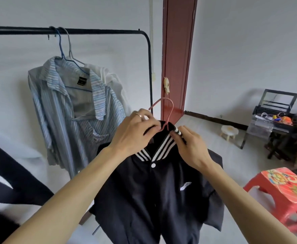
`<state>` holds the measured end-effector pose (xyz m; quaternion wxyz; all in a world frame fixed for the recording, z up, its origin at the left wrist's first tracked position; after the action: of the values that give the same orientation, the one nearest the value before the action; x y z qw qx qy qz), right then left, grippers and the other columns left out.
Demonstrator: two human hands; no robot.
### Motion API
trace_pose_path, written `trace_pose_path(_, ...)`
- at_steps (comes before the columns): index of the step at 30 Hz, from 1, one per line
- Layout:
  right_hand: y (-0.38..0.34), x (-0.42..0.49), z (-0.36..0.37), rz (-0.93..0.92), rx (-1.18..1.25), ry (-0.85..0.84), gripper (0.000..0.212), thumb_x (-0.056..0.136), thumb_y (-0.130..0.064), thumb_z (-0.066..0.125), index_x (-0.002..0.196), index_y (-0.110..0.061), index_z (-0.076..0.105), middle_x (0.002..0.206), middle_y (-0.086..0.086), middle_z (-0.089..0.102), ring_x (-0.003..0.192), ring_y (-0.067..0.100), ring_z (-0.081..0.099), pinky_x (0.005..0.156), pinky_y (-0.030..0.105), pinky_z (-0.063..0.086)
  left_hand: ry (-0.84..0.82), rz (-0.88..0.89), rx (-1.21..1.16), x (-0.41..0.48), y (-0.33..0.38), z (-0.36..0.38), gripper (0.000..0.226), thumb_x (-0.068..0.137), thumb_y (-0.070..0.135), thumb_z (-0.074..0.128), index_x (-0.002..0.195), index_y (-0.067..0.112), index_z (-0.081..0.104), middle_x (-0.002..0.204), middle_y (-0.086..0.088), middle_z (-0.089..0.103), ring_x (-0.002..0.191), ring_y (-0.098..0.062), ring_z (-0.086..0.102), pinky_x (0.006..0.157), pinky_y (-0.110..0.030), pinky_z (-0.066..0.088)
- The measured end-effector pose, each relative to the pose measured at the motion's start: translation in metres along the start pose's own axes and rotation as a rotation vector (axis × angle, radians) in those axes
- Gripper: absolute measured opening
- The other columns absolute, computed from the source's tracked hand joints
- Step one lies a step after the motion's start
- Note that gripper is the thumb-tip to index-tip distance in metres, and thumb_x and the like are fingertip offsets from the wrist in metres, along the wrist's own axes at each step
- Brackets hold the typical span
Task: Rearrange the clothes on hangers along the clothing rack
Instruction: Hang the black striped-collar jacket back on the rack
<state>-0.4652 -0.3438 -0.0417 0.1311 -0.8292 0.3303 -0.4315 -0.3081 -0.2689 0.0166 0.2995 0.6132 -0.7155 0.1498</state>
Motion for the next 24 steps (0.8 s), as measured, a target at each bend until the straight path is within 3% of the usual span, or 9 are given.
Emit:
trace_pose_path(2, 0.001, -0.001, -0.003, -0.018, 0.014, -0.030, 0.031, 0.099, -0.034, 0.050, 0.074, -0.027, 0.034, 0.068, -0.012, 0.042, 0.062, 0.012, 0.044, 0.053, 0.023, 0.032, -0.039, 0.073, 0.028, 0.008, 0.006, 0.003, 0.023, 0.095, 0.038, 0.055, 0.094, 0.023, 0.073, 0.105, 0.010, 0.060, 0.097, -0.011, 0.051, 0.082, -0.039, 0.047)
trace_pose_path(5, 0.010, -0.006, -0.005, -0.010, 0.064, -0.041, 0.030, 0.100, -0.030, 0.051, 0.074, -0.021, 0.039, 0.069, -0.006, 0.044, 0.062, 0.015, 0.043, 0.055, 0.028, 0.036, -0.231, -0.021, -0.043, 0.012, -0.004, 0.017, 0.031, 0.097, 0.042, 0.048, 0.088, 0.024, 0.071, 0.106, 0.015, 0.055, 0.106, -0.007, 0.046, 0.091, -0.035, 0.041)
trace_pose_path(7, 0.011, -0.008, -0.006, 0.021, 0.135, -0.013, 0.032, 0.100, -0.024, 0.052, 0.072, -0.029, 0.039, 0.067, -0.007, 0.042, 0.060, 0.014, 0.041, 0.054, 0.025, 0.035, -0.292, -0.059, -0.087, 0.012, -0.004, 0.026, 0.036, 0.096, 0.051, 0.043, 0.091, 0.029, 0.070, 0.104, 0.017, 0.055, 0.109, -0.006, 0.043, 0.093, -0.031, 0.038)
trace_pose_path(11, 0.011, -0.003, -0.001, 0.005, 0.124, -0.035, 0.029, 0.100, -0.026, 0.052, 0.074, -0.016, 0.042, 0.067, -0.005, 0.042, 0.061, 0.014, 0.041, 0.054, 0.021, 0.032, -0.188, 0.057, 0.089, 0.017, 0.008, 0.024, 0.033, 0.095, 0.050, 0.046, 0.098, 0.028, 0.069, 0.078, 0.015, 0.058, 0.103, -0.013, 0.048, 0.090, -0.030, 0.030)
trace_pose_path(16, 0.038, -0.016, -0.003, -0.010, -0.076, -0.066, 0.030, 0.099, -0.041, 0.047, 0.078, -0.021, 0.042, 0.073, -0.005, 0.046, 0.063, 0.017, 0.045, 0.054, 0.033, 0.041, -0.191, 0.065, 0.261, 0.005, -0.020, 0.016, 0.036, 0.097, 0.051, 0.038, 0.101, 0.029, 0.067, 0.094, 0.011, 0.071, 0.113, -0.017, 0.049, 0.098, -0.037, 0.023)
trace_pose_path(20, 0.028, -0.017, 0.010, -0.047, -0.096, -0.098, 0.024, 0.098, -0.038, 0.051, 0.081, -0.023, 0.046, 0.070, -0.010, 0.043, 0.063, 0.013, 0.041, 0.055, 0.030, 0.038, -0.181, 0.058, 0.269, -0.001, -0.019, 0.027, 0.036, 0.096, 0.049, 0.038, 0.094, 0.025, 0.065, 0.079, 0.009, 0.069, 0.104, -0.021, 0.053, 0.089, -0.037, 0.034)
trace_pose_path(22, 0.026, -0.013, 0.013, -0.002, -0.054, -0.159, 0.024, 0.096, -0.047, 0.052, 0.088, -0.024, 0.054, 0.075, -0.010, 0.052, 0.068, 0.011, 0.049, 0.059, 0.029, 0.043, -0.173, 0.023, 0.242, -0.001, -0.024, 0.029, 0.034, 0.098, 0.049, 0.038, 0.098, 0.026, 0.064, 0.083, 0.010, 0.068, 0.104, -0.019, 0.052, 0.087, -0.035, 0.033)
trace_pose_path(24, 0.029, -0.010, 0.010, 0.088, 0.072, -0.226, 0.028, 0.093, -0.053, 0.054, 0.104, -0.031, 0.065, 0.089, -0.013, 0.065, 0.084, 0.006, 0.060, 0.072, 0.021, 0.048, -0.153, -0.005, 0.208, 0.000, -0.030, 0.027, 0.032, 0.098, 0.048, 0.040, 0.099, 0.026, 0.064, 0.087, 0.011, 0.068, 0.103, -0.018, 0.051, 0.086, -0.034, 0.031)
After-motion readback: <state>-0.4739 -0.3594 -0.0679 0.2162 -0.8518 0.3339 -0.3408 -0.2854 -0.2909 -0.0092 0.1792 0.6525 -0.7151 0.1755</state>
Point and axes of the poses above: each hand's wrist, its own x-axis towards the middle knuckle, its own z-axis out of the palm, y = z × x, the point moved 6 cm from there along x, towards the middle knuckle
